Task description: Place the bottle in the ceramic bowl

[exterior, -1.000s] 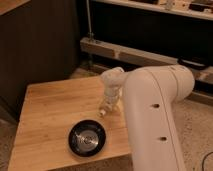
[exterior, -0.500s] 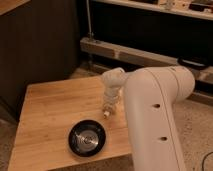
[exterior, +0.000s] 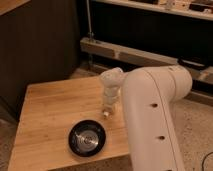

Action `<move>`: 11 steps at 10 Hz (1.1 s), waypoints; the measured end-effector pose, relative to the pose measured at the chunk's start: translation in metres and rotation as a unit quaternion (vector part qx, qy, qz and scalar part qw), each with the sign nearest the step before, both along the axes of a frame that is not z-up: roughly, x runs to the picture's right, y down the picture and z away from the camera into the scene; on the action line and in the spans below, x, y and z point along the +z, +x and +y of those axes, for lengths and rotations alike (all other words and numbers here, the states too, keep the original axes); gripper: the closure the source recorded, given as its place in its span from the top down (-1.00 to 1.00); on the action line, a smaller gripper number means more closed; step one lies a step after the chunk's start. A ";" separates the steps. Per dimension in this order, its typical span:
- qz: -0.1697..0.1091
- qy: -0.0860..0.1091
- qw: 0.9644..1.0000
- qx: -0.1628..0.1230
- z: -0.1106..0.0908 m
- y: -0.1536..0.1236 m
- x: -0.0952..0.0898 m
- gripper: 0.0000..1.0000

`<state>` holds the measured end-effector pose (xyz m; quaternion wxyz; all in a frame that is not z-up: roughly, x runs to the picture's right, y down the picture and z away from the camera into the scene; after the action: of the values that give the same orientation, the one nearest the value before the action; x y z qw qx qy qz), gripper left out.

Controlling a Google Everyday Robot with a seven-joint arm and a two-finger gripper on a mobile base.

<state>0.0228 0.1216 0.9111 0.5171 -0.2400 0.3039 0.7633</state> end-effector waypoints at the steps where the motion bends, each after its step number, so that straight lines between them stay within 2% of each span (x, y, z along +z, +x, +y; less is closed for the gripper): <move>1: -0.007 0.001 1.000 -0.006 0.000 -0.001 -0.003 -1.00; 4: -0.072 0.026 0.997 -0.028 -0.021 -0.026 -0.038 -1.00; 5: -0.094 0.033 0.994 -0.033 -0.031 -0.033 -0.055 -1.00; 6: -0.128 0.038 0.990 -0.040 -0.040 -0.045 -0.076 -1.00; 8: -0.174 0.032 0.983 -0.051 -0.041 -0.058 -0.105 -1.00; 9: -0.197 0.019 0.978 -0.059 -0.032 -0.065 -0.118 -1.00; 11: -0.232 0.001 0.970 -0.070 -0.011 -0.074 -0.133 -1.00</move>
<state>-0.0516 0.1102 0.7777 0.6262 -0.3883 0.1911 0.6486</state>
